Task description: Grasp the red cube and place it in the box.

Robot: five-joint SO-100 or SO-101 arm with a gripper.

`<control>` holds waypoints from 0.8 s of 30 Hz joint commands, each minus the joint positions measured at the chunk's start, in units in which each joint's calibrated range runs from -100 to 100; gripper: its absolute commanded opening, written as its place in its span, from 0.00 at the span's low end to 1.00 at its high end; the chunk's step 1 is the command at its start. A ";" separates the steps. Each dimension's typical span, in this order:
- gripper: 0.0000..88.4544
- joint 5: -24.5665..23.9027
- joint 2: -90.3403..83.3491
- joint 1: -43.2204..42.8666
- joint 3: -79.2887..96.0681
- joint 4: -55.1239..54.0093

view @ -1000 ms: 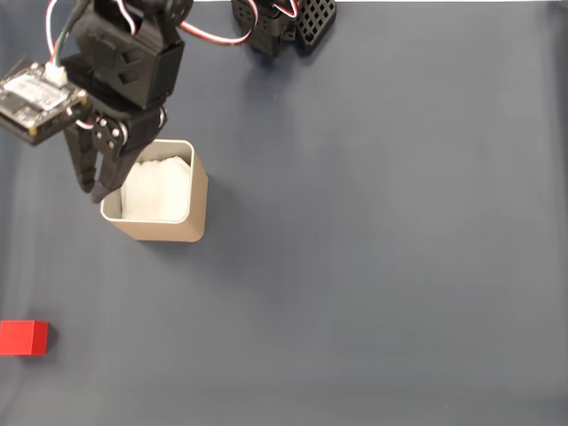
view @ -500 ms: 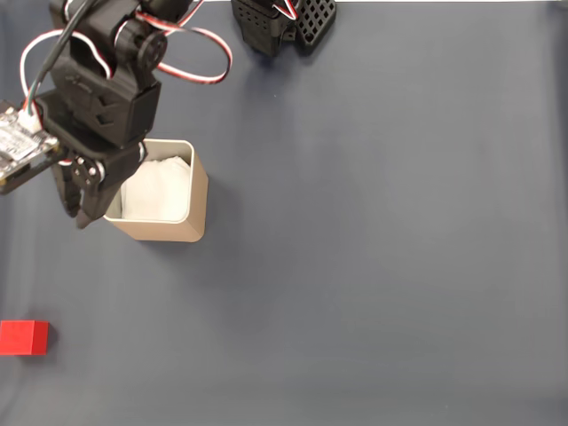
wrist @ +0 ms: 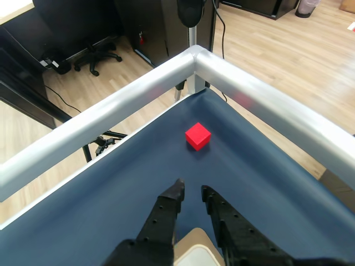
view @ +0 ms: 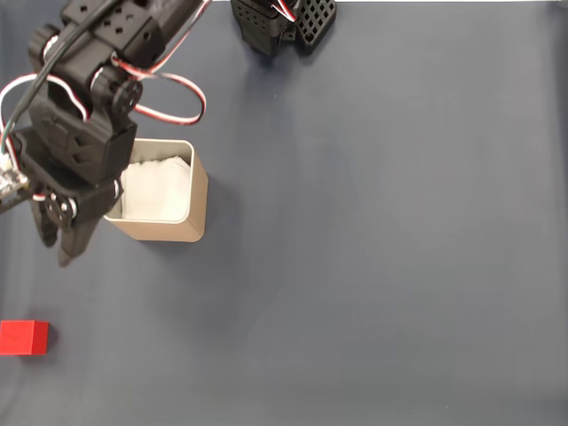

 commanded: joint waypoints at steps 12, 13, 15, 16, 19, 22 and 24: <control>0.24 -0.68 7.13 0.33 -5.02 -6.58; 0.26 -0.78 7.65 0.33 -5.02 -6.99; 0.29 -1.07 8.69 0.33 -5.02 -8.46; 0.31 -1.12 9.21 0.33 -5.02 -9.20; 0.34 -1.12 10.77 0.55 -5.02 -11.09; 0.36 -0.93 12.50 0.90 -5.02 -12.90; 0.37 -0.93 13.71 1.11 -5.02 -14.21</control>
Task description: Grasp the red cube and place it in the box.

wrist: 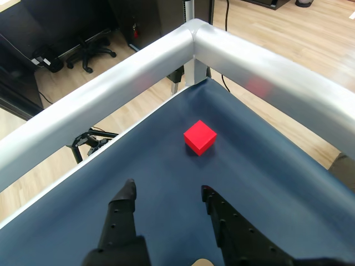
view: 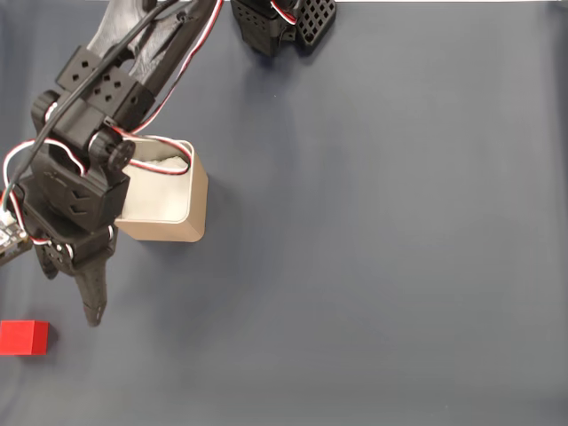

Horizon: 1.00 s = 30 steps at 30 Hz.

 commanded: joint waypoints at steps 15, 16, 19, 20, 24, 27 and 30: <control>0.44 -1.90 7.94 1.66 -8.94 -7.93; 0.44 -1.90 8.55 1.73 -9.49 -7.93; 0.44 -1.95 10.45 1.80 -11.31 -8.42; 0.45 -2.05 11.14 1.87 -12.23 -8.50; 0.46 -2.44 13.65 1.95 -15.05 -9.08; 0.47 -2.54 15.30 2.02 -16.05 -10.31; 0.47 -2.54 17.03 2.16 -17.33 -11.29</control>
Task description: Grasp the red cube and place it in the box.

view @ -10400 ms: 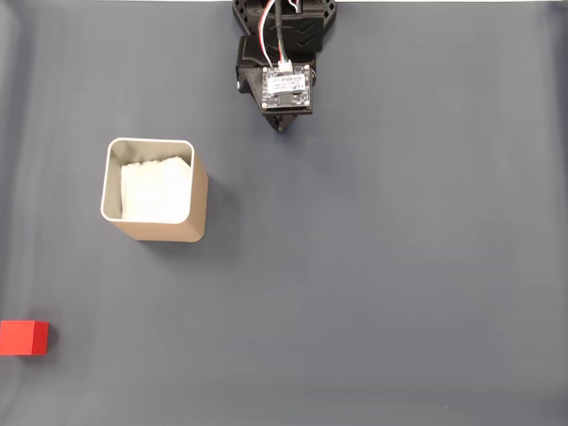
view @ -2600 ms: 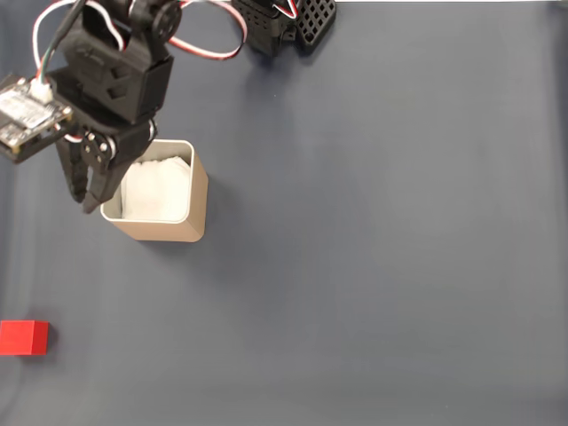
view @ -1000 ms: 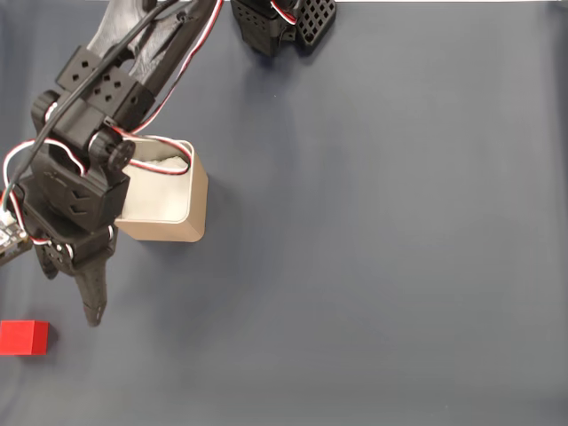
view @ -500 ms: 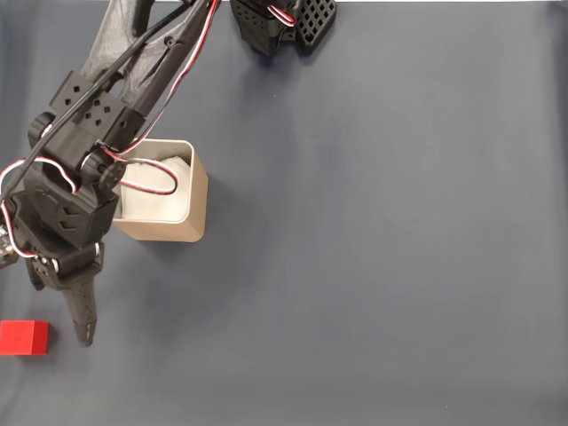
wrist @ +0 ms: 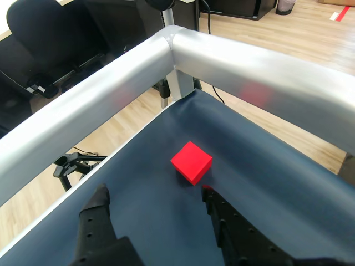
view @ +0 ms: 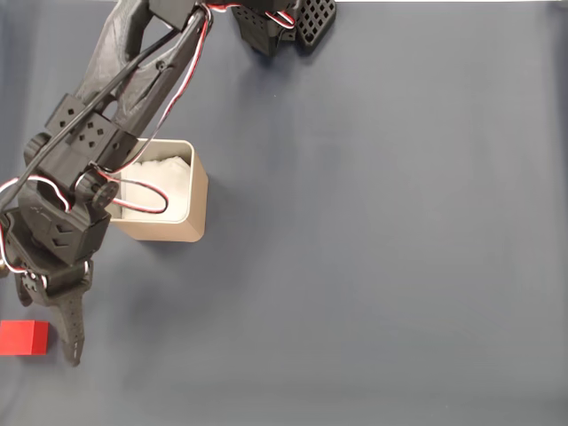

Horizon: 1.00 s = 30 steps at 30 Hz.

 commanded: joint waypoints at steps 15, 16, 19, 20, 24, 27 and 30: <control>0.48 -0.24 9.00 2.58 -10.96 -7.78; 0.49 -0.24 9.60 2.72 -11.42 -8.44; 0.49 -0.15 11.16 3.14 -13.15 -8.69; 0.49 -0.10 11.59 3.22 -13.51 -8.77; 0.49 0.15 12.89 3.29 -14.52 -9.26; 0.49 0.24 13.67 3.36 -15.15 -9.34; 0.49 0.44 14.62 3.57 -16.25 -9.34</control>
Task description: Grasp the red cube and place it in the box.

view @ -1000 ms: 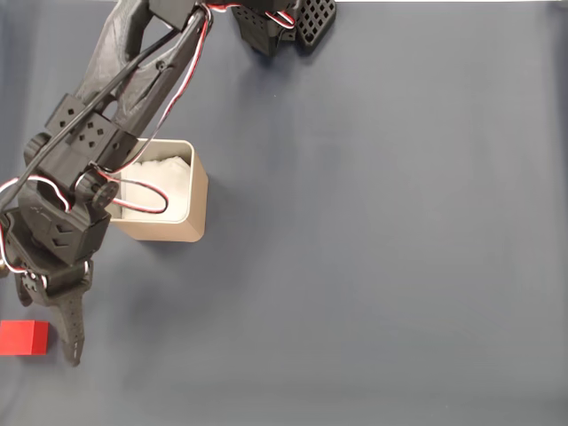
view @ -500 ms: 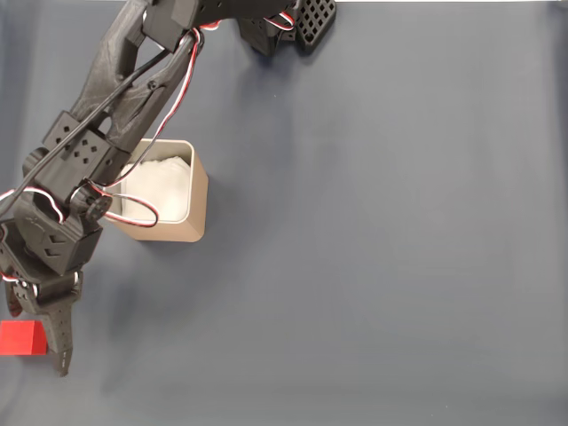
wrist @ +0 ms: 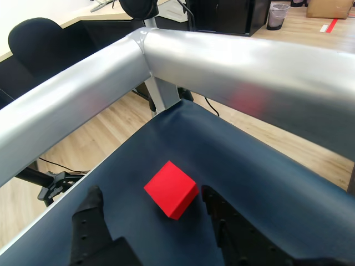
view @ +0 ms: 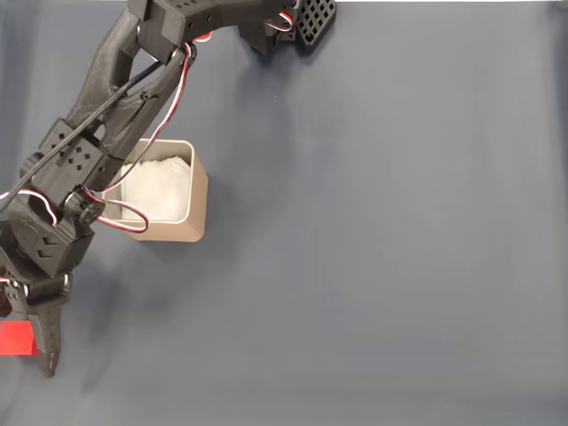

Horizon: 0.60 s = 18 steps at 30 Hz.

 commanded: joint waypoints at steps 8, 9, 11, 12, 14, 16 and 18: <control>0.49 1.17 1.53 1.28 -4.87 -1.14; 0.49 1.22 1.71 1.28 -4.87 -1.22; 0.49 1.27 2.05 1.28 -4.87 -1.47; 0.49 1.27 2.14 1.28 -4.87 -1.55; 0.49 1.37 2.40 1.42 -5.05 -1.55; 0.48 1.47 2.66 1.57 -5.23 -1.55; 0.48 1.61 2.83 1.85 -5.59 -1.55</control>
